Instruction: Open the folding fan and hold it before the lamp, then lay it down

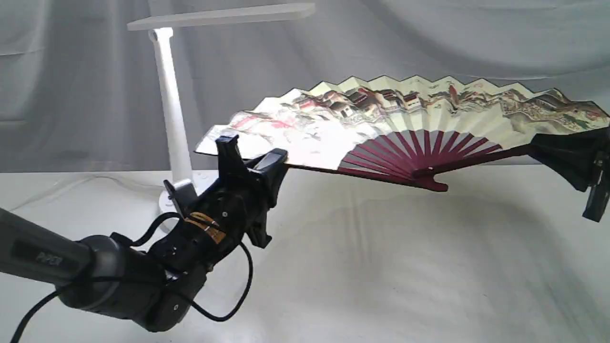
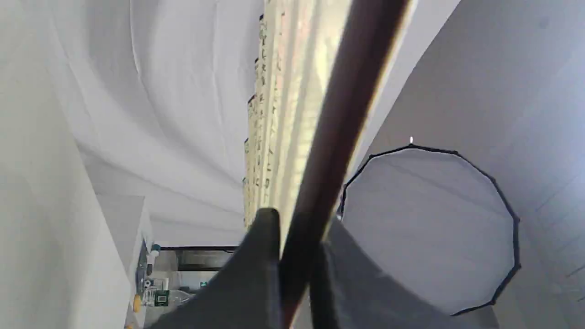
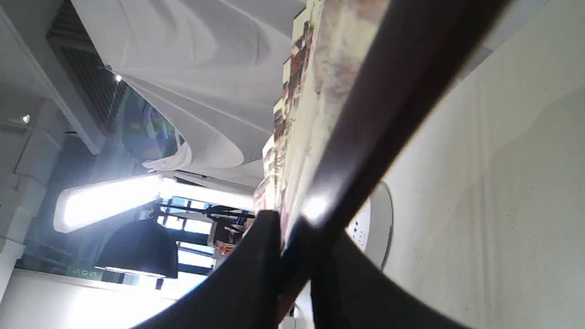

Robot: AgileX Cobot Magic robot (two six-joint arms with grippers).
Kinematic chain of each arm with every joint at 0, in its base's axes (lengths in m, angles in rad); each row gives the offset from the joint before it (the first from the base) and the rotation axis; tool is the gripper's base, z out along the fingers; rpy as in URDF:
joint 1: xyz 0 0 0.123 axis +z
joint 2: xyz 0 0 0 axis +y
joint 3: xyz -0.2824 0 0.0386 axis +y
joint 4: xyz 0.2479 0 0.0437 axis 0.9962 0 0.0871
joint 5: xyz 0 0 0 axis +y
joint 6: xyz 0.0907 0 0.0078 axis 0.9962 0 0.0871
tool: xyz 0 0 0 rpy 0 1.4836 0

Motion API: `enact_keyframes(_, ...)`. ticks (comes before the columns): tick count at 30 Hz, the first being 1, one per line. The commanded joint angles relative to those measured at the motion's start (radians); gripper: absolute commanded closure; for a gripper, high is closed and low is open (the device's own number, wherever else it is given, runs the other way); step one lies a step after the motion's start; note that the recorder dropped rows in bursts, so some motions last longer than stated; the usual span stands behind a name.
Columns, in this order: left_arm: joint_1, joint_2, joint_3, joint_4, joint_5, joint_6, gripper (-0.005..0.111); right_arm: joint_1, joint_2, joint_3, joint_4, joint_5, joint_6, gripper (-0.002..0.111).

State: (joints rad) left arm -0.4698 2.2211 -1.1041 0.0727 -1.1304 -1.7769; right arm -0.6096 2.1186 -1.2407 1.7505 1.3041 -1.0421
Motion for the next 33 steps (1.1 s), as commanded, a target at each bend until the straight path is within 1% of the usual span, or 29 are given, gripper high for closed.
enact_keyframes(1, 0.024, -0.074, 0.046, -0.145, -0.091, -0.046, 0.107, -0.006, 0.003, -0.001, -0.006, -0.083, -0.03, 0.108)
enact_keyframes(8, 0.029, -0.168, 0.128, -0.167, -0.091, -0.02, 0.107, 0.037, 0.003, -0.001, -0.006, -0.083, -0.026, 0.108)
enact_keyframes(16, 0.031, -0.257, 0.225, -0.268, -0.091, -0.018, 0.107, 0.091, 0.003, -0.001, -0.006, -0.083, -0.026, 0.108)
enact_keyframes(27, 0.105, -0.345, 0.337, -0.268, -0.091, -0.022, 0.107, 0.147, -0.022, -0.001, -0.006, -0.083, 0.004, 0.108)
enact_keyframes(33, 0.111, -0.368, 0.355, -0.27, -0.091, -0.029, 0.107, 0.196, -0.066, -0.001, -0.006, -0.083, 0.029, 0.108)
